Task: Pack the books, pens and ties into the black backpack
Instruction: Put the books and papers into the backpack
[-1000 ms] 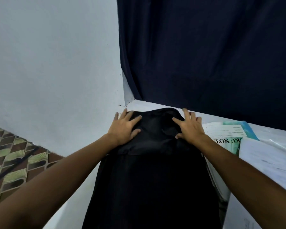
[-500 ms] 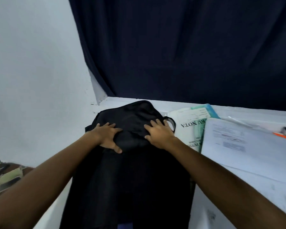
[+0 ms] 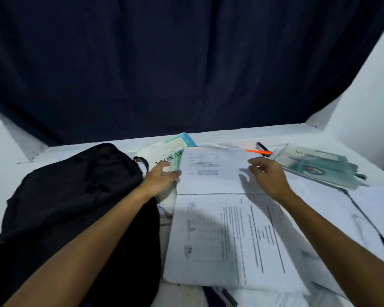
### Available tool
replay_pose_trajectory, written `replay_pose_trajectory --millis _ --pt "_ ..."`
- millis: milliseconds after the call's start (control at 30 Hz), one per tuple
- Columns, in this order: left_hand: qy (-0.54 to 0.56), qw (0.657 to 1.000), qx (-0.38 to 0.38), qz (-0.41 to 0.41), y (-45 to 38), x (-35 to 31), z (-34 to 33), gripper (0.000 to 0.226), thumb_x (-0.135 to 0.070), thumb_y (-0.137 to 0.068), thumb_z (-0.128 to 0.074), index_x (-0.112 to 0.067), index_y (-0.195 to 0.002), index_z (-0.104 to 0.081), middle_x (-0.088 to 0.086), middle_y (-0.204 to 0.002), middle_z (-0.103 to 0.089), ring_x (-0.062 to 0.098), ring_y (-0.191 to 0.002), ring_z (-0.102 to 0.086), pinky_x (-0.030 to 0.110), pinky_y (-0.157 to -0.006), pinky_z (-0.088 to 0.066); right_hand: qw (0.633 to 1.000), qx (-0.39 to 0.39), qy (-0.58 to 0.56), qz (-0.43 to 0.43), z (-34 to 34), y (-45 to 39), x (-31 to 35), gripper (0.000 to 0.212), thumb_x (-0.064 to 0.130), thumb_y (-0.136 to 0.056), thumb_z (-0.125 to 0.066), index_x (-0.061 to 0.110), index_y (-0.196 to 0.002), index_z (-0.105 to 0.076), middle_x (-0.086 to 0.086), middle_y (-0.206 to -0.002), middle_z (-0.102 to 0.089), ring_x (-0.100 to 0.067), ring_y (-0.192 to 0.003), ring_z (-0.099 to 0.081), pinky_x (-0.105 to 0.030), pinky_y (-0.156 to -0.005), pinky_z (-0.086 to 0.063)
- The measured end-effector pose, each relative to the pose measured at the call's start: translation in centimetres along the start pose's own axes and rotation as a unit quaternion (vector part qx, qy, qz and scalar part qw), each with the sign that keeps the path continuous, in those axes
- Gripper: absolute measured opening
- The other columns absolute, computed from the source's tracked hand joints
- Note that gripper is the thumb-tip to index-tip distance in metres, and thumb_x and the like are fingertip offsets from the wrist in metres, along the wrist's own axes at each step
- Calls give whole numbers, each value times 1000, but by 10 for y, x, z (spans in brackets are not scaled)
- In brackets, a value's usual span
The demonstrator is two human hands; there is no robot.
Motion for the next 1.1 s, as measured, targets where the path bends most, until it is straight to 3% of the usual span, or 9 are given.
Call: replay_pose_trajectory --millis 100,200,267,467,667,833,967,1033,1100 --pt "44 997 -11 68 -17 13 -20 54 -43 -96 -54 -15 -140 -41 -6 -121 -47 18 -112 -51 29 -97 -40 993 -51 -54 -97 35 -10 -52 20 4 -91 -54 6 -102 -70 -6 -100 -64 -17 -91 -56 -23 -78 -37" --pt "122 988 -17 89 -31 17 -37 29 -34 -99 -51 -8 -110 -59 5 -111 -65 23 -98 -59 32 -88 -45 972 -47 -126 -191 37 -17 -89 15 12 -91 -54 11 -93 -69 -11 -96 -64 -24 -89 -56 -34 -80 -44" --pt "182 977 -35 108 -37 18 -44 29 -30 -98 -54 -4 -107 -62 6 -97 -67 26 -96 -63 36 -90 -49 955 -49 -169 -241 36 -23 -102 14 18 -91 -57 8 -91 -68 -15 -94 -65 -27 -89 -59 -39 -85 -48" --pt "266 945 -99 165 -45 30 -48 34 -26 -92 -59 -5 -119 -60 7 -119 -67 28 -108 -62 44 -100 -48 910 -18 -256 -326 25 -38 -129 18 15 -79 -65 7 -95 -63 -14 -81 -63 -26 -67 -58 -29 -59 -44" --pt "317 920 -163 162 -40 33 -40 35 -31 -93 -55 -4 -114 -63 12 -107 -69 26 -77 -61 27 -63 -45 886 -14 -330 -325 25 -36 -113 5 13 -87 -55 11 -91 -56 -6 -69 -54 -19 -52 -47 -19 -39 -37" --pt "378 906 -110 154 -23 20 -33 53 -52 -101 -29 -11 -89 -60 1 -56 -63 16 -51 -59 29 -60 -41 836 -11 -450 -315 23 -33 -109 36 41 -99 -38 13 -82 -54 0 -54 -42 -15 -48 -28 -22 -48 -20" --pt "364 923 -14 126 -14 23 -20 95 -77 -89 -7 -4 -106 -66 16 -103 -71 33 -101 -63 51 -97 -41 830 54 -470 -295 29 -25 -103 71 63 -95 -26 5 -103 -65 -14 -85 -69 -25 -76 -63 -30 -64 -47" --pt "317 941 47 110 -7 22 -16 101 -83 -82 1 -13 -108 -69 15 -110 -71 38 -107 -61 55 -99 -36 841 103 -455 -275 33 -19 -100 79 69 -92 -22 3 -102 -64 -21 -93 -71 -32 -88 -66 -40 -74 -50" --pt "265 953 106 103 -2 24 -17 97 -84 -80 2 -25 -110 -70 11 -114 -71 34 -105 -63 51 -96 -40 854 157 -427 -252 35 -10 -95 82 72 -90 -22 3 -93 -66 -23 -84 -70 -33 -81 -68 -44 -75 -49"
Point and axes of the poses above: each hand's wrist, its own y-axis away from the middle knuckle, its own z-axis out of the back of the hand, x = y × z, the point moved 10 cm from there along -y, towards the middle knuckle
